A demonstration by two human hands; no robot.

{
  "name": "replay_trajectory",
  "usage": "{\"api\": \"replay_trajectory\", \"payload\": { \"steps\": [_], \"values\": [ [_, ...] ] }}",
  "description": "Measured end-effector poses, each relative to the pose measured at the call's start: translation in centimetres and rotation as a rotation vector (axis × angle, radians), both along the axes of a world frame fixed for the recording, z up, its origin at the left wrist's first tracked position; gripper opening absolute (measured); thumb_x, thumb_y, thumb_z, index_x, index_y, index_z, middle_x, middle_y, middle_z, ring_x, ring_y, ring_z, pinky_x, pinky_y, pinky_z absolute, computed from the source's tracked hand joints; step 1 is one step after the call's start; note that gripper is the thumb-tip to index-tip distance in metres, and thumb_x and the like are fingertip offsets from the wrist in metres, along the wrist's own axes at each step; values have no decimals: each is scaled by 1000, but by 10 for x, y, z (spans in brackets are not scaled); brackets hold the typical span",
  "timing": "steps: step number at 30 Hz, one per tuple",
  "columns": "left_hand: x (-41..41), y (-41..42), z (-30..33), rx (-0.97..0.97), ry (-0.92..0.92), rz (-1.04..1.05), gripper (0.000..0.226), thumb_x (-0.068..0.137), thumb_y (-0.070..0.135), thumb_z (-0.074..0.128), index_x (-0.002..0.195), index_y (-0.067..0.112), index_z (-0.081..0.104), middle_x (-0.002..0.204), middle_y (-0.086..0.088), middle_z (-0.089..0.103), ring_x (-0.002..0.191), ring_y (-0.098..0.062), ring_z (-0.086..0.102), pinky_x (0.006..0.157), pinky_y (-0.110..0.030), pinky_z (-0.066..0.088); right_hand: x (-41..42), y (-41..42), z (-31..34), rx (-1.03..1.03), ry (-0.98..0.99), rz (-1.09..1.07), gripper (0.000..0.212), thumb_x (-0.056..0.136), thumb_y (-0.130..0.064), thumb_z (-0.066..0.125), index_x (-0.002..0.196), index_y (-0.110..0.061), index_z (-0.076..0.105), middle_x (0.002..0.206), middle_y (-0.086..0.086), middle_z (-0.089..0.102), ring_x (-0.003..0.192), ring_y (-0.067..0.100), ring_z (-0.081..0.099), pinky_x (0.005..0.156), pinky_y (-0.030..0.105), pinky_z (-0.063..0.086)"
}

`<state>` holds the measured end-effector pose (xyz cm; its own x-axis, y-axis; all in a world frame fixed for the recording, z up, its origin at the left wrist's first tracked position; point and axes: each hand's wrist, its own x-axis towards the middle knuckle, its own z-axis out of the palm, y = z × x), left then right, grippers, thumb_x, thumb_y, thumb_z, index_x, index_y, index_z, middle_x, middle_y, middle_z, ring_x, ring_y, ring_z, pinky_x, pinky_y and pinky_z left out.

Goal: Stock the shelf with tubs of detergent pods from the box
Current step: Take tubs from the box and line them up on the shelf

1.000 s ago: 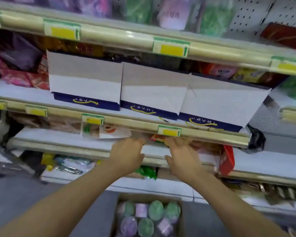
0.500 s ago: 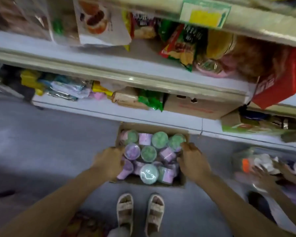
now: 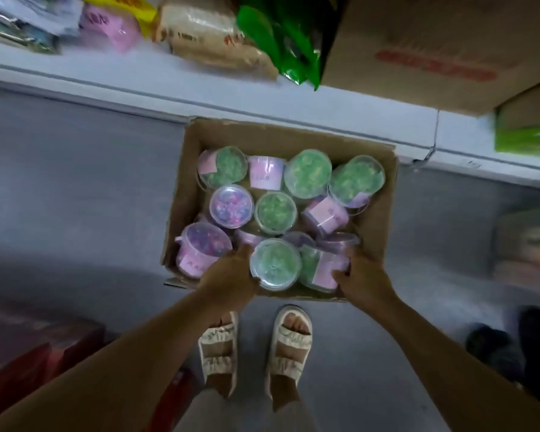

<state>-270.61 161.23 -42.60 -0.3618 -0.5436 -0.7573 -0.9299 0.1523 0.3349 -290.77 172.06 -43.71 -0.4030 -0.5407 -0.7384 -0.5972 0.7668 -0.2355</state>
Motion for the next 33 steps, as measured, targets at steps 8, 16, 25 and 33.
{"api": "replay_trajectory", "payload": {
  "steps": [8,16,25,33],
  "values": [
    [-7,13,-118,103,-40,329,59,79,31,66,132,15,46,123,-11,59,112,-32,56,90,-35,43,-17,3,-99,107,-124,-699,46,96,-46,41,95,-4,60,110,20,63,99,32,59,93,43,47],
    [-9,18,-151,126,-36,453,41,80,27,69,114,5,63,103,-14,67,92,-29,62,73,-30,47,-21,2,-119,156,-327,-1027,29,88,-28,57,108,-8,55,122,19,57,102,30,55,100,44,43],
    [-17,10,-132,145,140,758,29,73,29,68,76,0,63,72,-26,63,74,-39,66,71,-44,54,-24,10,-90,42,-380,-1198,39,83,-18,61,119,-6,54,104,11,57,100,25,53,85,38,46],
    [-35,-8,-121,7,164,849,25,86,23,60,79,-1,64,69,-8,61,73,-24,59,68,-27,44,-26,-16,-82,-268,-47,-828,17,78,-28,66,70,-15,59,71,3,60,72,21,56,64,31,43]
  ]
}}
